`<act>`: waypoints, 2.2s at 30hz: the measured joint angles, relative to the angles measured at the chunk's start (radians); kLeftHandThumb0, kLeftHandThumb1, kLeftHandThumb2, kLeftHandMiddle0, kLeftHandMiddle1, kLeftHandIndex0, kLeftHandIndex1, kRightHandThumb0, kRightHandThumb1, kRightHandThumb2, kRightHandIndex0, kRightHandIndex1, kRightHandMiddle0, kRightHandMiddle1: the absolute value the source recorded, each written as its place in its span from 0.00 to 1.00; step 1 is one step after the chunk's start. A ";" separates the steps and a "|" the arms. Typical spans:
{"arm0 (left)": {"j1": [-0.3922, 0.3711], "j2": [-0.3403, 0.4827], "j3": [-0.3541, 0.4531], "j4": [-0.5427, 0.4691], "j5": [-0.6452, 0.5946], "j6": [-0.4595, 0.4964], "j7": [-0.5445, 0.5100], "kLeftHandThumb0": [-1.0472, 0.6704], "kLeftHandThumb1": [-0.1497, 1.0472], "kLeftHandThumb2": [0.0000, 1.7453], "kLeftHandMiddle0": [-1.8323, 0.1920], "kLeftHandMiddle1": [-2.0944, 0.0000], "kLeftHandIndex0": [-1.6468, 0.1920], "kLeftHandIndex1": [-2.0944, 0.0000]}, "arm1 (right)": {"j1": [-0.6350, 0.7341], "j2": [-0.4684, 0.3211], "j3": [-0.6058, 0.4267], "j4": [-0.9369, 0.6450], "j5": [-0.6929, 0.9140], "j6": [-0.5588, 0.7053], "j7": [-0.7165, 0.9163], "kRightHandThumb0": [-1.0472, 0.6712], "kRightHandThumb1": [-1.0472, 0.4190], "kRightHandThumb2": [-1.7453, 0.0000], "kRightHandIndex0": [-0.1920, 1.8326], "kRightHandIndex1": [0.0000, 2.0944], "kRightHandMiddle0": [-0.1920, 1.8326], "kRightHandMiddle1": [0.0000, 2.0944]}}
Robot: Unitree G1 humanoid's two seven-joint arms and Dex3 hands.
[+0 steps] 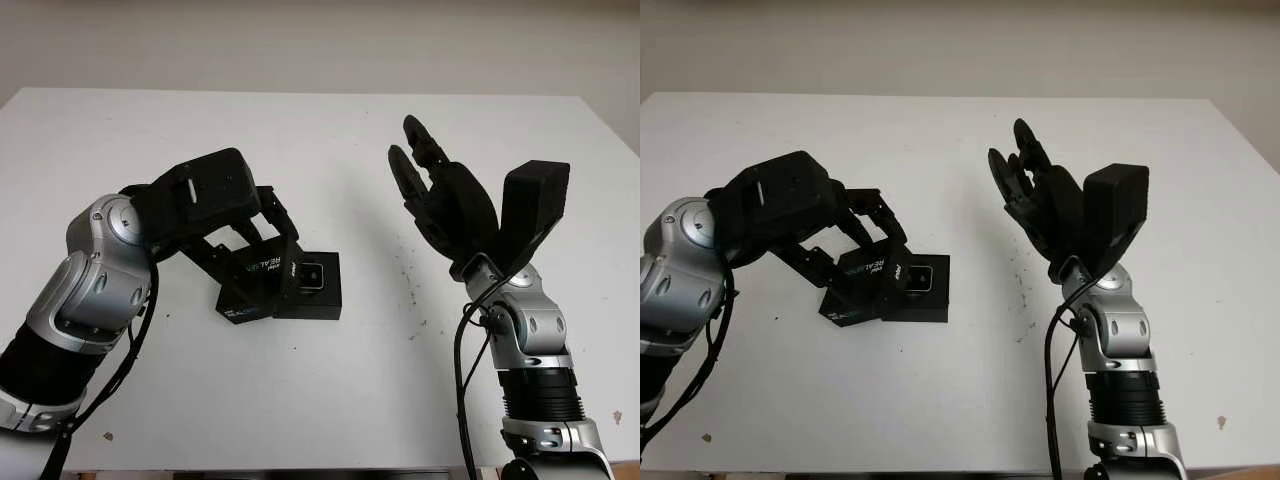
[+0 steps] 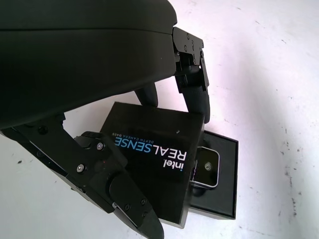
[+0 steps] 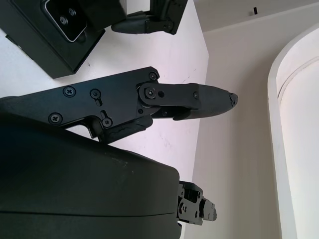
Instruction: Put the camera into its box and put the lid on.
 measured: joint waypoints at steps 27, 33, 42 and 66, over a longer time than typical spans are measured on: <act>-0.032 -0.086 -0.040 0.091 0.025 -0.112 0.087 0.40 0.93 0.03 0.67 0.20 0.69 0.20 | 0.016 0.001 0.004 -0.006 -0.017 0.006 0.006 0.26 0.00 0.79 0.02 0.03 0.04 0.03; -0.077 -0.134 -0.036 0.108 0.017 -0.047 0.102 0.42 0.93 0.03 0.66 0.18 0.69 0.21 | 0.017 0.004 0.007 -0.006 -0.021 0.006 0.004 0.27 0.00 0.78 0.02 0.03 0.04 0.03; -0.081 -0.174 -0.038 0.145 0.021 -0.083 0.151 0.42 0.92 0.03 0.66 0.18 0.70 0.26 | 0.022 0.008 0.014 -0.006 -0.028 0.001 0.006 0.26 0.00 0.78 0.02 0.03 0.04 0.03; -0.097 -0.230 -0.085 0.217 0.051 -0.130 0.151 0.47 0.94 0.03 0.71 0.21 0.72 0.27 | 0.047 0.023 0.010 -0.023 -0.030 -0.007 -0.002 0.26 0.00 0.79 0.02 0.03 0.04 0.03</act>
